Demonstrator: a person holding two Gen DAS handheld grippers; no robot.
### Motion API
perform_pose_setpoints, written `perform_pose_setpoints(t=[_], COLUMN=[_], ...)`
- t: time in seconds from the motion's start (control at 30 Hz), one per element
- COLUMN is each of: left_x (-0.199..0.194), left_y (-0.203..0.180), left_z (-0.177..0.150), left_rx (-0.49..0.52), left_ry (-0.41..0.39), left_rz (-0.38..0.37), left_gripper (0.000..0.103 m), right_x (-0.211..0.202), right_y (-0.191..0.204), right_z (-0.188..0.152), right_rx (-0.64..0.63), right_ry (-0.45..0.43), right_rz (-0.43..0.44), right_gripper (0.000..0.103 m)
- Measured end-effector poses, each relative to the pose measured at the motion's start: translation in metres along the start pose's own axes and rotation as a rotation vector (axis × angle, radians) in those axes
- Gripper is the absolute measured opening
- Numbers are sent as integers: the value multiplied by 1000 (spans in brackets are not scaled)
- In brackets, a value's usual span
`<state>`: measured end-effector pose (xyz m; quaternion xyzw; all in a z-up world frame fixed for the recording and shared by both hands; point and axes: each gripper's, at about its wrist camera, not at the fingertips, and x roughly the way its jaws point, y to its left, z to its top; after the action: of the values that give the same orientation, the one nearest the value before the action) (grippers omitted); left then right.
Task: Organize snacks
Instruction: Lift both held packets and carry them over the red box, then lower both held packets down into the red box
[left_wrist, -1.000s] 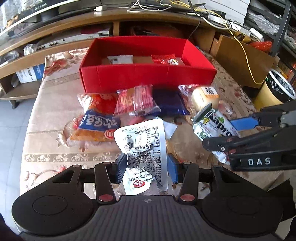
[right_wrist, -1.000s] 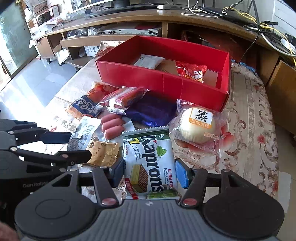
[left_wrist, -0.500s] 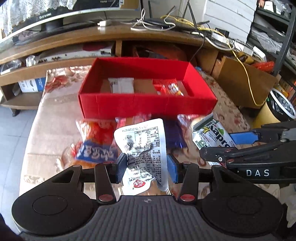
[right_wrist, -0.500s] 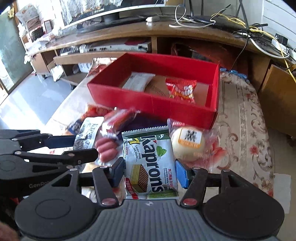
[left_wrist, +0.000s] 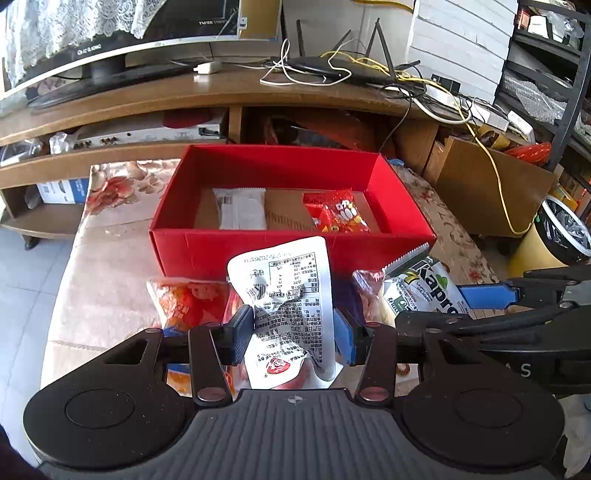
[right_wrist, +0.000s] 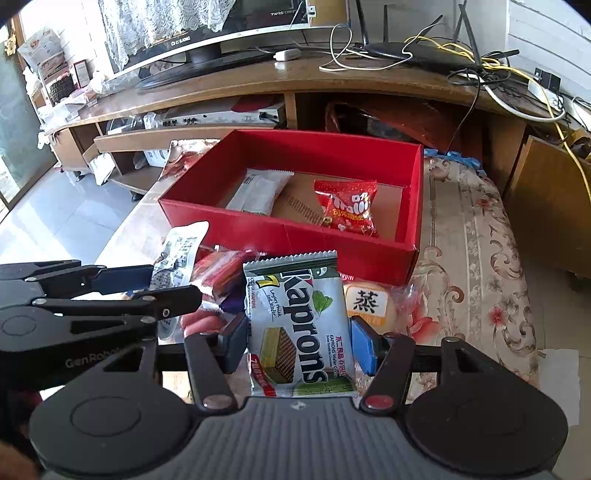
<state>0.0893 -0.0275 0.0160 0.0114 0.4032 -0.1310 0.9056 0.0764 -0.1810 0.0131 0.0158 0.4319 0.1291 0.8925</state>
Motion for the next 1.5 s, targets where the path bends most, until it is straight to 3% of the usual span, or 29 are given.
perform_pose_setpoints(t=[1.5], left_x=[29], left_y=[0], left_z=[69], left_rx=[24], left_ry=[-124], left_rz=[56], left_gripper=[53], right_x=[18], right_y=[-24], right_z=[72], right_rx=[101], right_ry=[-107], right_rz=[-52], right_gripper=[63])
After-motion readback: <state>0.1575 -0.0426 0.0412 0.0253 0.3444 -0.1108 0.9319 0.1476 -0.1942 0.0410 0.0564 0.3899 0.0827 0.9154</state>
